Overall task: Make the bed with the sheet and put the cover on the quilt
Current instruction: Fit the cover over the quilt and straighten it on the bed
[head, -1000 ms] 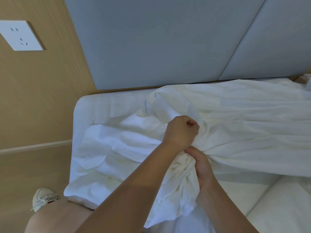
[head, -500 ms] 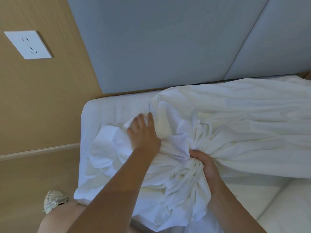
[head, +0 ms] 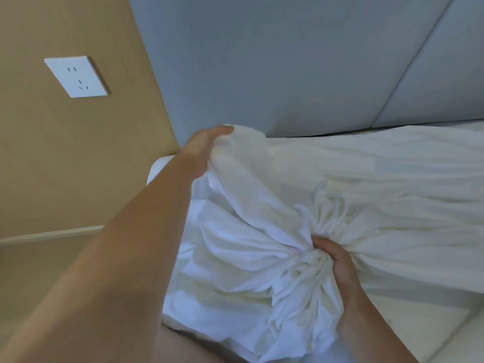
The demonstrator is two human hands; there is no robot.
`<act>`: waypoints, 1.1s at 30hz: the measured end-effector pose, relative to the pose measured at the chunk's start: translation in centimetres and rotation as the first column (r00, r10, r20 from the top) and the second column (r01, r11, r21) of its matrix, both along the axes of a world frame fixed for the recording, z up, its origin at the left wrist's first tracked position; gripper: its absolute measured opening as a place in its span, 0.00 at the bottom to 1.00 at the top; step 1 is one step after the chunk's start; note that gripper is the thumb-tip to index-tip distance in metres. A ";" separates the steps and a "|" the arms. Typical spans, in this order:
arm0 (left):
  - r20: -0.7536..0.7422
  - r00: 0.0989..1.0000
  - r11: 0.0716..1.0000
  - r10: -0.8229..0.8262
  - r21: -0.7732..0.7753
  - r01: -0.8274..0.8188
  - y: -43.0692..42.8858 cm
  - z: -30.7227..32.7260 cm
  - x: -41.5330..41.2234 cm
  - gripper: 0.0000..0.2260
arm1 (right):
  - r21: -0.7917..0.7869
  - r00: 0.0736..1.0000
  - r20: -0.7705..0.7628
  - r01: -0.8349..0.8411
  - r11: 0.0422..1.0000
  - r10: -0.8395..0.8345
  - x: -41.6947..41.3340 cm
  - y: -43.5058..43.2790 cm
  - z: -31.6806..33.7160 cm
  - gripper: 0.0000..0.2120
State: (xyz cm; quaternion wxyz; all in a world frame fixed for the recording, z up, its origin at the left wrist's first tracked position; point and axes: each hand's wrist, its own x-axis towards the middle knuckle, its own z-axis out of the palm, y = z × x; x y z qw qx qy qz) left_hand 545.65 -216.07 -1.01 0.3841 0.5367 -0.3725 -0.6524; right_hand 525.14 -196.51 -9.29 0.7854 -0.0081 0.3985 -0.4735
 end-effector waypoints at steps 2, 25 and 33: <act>0.692 0.649 0.936 -0.317 0.119 0.331 -0.5 -1.0 3.1 0.18 | 0.004 1.000 0.000 -0.019 1.000 0.019 -0.1 0.1 -0.1 0.52; 0.272 0.956 0.981 -0.109 0.185 0.059 1.7 -3.7 4.3 0.16 | 0.027 0.996 0.010 -0.086 0.996 0.086 -0.1 -0.3 -0.4 0.48; 0.821 0.479 0.930 0.312 -0.368 0.025 -0.6 -1.4 1.3 0.27 | 0.049 0.999 -0.027 -0.036 0.998 0.038 -0.1 0.0 -0.6 0.58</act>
